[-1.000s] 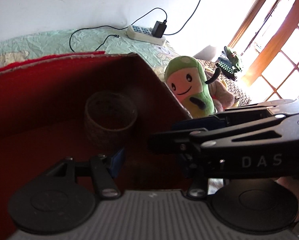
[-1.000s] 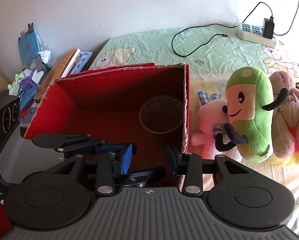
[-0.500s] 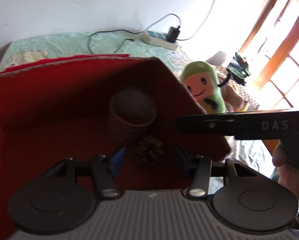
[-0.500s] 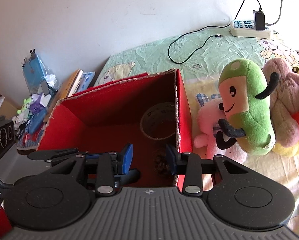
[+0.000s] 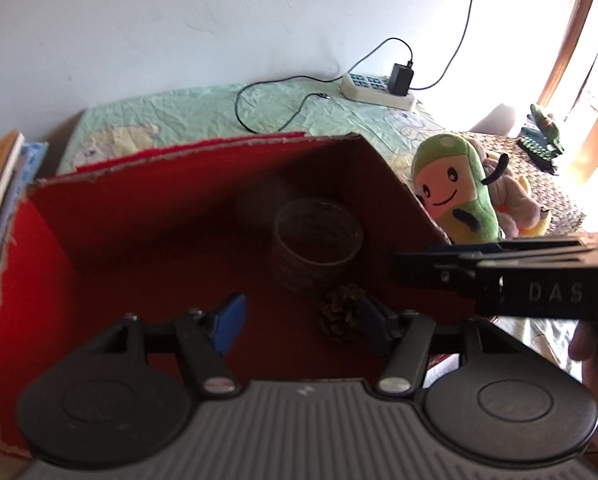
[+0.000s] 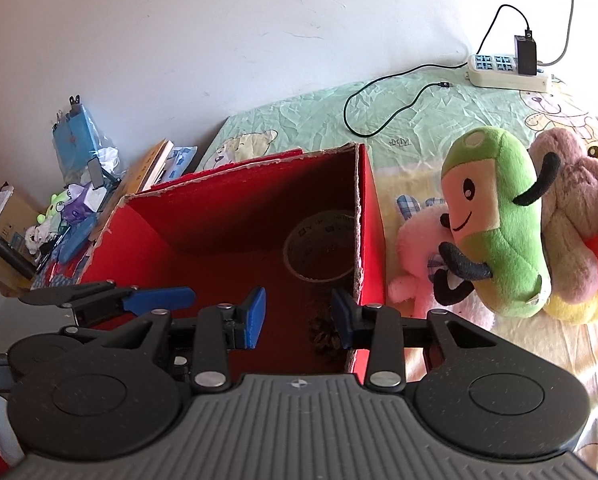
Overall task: Organize objects
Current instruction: 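Open the right gripper to drop the pinecone inside the box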
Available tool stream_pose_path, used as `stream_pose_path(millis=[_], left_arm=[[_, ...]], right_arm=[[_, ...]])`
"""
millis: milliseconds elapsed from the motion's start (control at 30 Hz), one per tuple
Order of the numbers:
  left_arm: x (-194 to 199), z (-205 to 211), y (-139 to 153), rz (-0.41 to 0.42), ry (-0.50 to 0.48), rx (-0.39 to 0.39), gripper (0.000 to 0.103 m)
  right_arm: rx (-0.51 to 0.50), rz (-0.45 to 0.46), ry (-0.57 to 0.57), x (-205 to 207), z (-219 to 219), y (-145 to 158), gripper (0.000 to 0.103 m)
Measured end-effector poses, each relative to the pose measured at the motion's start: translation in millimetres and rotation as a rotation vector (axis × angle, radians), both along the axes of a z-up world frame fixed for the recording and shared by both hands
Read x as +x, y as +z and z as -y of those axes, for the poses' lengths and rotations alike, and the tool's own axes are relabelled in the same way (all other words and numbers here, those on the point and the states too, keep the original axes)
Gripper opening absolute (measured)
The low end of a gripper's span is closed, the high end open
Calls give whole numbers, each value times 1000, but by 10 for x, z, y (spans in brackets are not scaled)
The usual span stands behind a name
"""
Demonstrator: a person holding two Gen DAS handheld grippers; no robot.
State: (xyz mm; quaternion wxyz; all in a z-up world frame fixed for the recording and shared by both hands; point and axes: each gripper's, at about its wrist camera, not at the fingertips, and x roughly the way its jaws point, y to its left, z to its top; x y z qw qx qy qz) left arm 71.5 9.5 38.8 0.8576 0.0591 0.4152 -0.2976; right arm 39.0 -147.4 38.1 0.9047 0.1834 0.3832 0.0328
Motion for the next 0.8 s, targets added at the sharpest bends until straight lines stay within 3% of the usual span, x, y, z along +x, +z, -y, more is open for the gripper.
stream_pose_path(millis=[300,433,800], left_arm=[[-145,16,96,21,93,74,71],[-248,10,147,44,138,105,77],[-520,-70,252,70,272,139,84]], right_arm=[[25,58,3,-164,32,51,39],[21,83,12,-253,21,80,40],[24,126,89,-435,-66,149,40]])
